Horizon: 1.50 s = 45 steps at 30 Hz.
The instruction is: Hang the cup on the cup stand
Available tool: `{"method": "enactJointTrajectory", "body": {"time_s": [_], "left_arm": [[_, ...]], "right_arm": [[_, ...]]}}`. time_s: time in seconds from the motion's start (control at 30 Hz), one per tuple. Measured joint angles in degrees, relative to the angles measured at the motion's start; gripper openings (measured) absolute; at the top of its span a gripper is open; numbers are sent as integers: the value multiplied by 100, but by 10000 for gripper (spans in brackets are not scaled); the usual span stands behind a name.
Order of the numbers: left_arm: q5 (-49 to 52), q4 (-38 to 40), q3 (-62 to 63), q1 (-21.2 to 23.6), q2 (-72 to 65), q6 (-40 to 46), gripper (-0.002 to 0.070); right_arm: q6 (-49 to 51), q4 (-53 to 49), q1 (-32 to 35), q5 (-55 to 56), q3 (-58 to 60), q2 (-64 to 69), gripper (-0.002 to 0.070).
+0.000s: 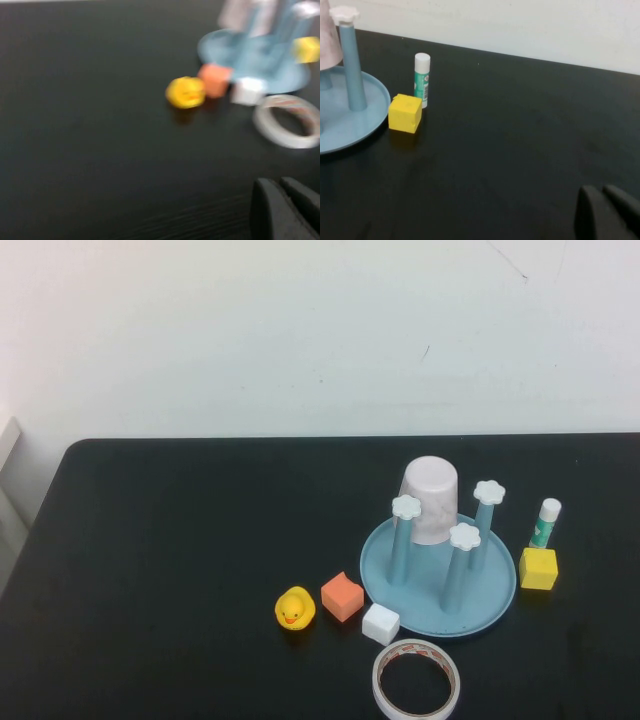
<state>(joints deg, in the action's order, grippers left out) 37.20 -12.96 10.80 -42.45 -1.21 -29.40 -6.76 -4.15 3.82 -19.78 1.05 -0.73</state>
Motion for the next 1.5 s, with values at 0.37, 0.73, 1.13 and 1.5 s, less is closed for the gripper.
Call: {"method": "enactJointTrajectory", "body": {"time_s": [0.37,0.73,1.13,1.5], "left_arm": [[-963,1258,-489,3325,191,2814,-1],[-1898,1541,-1056,4133,202,3752,-1],[-2001,1810,-1183,4038,202,3795,-1],[-1988,1791,-1183,3664,202,3811,-1]], "right_arm": [[0,0,0,-3,0,0,0],[0,0,0,-3,0,0,0],[0,-9,0,-3,0,0,0],[0,-9,0,-3,0,0,-1]]}}
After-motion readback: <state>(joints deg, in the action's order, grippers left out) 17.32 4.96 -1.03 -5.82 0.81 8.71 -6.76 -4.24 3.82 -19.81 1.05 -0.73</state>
